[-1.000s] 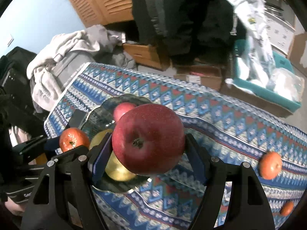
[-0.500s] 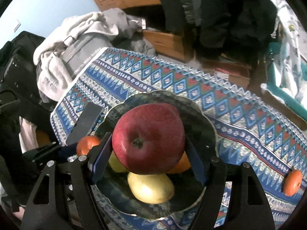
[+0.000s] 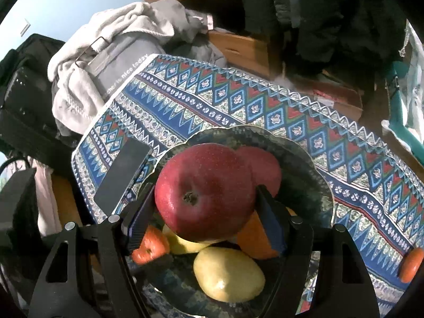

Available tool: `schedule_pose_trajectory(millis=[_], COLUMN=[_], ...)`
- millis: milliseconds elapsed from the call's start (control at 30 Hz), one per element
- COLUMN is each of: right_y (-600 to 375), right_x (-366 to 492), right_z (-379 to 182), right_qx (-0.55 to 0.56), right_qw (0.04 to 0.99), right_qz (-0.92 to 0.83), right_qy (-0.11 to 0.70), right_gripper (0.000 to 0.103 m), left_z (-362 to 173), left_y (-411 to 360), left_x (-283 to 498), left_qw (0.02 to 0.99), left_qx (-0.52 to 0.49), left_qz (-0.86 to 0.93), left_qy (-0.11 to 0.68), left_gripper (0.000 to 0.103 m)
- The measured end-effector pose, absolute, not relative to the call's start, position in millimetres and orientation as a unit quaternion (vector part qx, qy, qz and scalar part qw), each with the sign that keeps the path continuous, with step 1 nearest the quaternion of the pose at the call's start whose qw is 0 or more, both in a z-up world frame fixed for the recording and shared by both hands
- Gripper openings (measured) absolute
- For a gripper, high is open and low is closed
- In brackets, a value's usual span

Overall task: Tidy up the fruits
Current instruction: 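Lower the tangerine into the bowl with the left tool while the right tool lowers the apple there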

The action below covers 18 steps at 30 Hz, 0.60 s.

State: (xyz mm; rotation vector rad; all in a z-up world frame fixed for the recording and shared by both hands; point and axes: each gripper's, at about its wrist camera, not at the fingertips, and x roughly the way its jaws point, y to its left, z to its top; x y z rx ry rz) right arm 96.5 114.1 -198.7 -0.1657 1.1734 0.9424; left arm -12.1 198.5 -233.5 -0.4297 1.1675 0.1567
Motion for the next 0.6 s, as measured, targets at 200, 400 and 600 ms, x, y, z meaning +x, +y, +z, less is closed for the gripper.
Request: schedule_pose_trajectory(millis=[200,400,600], right_y=[126.0,136.1,143.1], right_x=[96.5,93.2,90.0], right_z=[-204.4,-211.3,-219.8], right_qx=[-0.08,-0.091,-0.099], right_qw=[0.723,0.718,0.712], right_qz=[0.43,0.432,0.431], right_qy=[0.535,0.538,0.545], right_gripper=[0.075,0.075,0.075], left_z=[-226.5,-230.4,-234.3], left_y=[204.6,229.2,245.4], left_x=[-14.9,-15.6,-18.7], left_qw=[0.818,0.815,0.81], left_qx=[-0.184,-0.209,-0.234], left_qz=[0.1,0.135,0.154], left_qy=[0.536,0.523,0.515], left_gripper=[0.081,0.081,0.081])
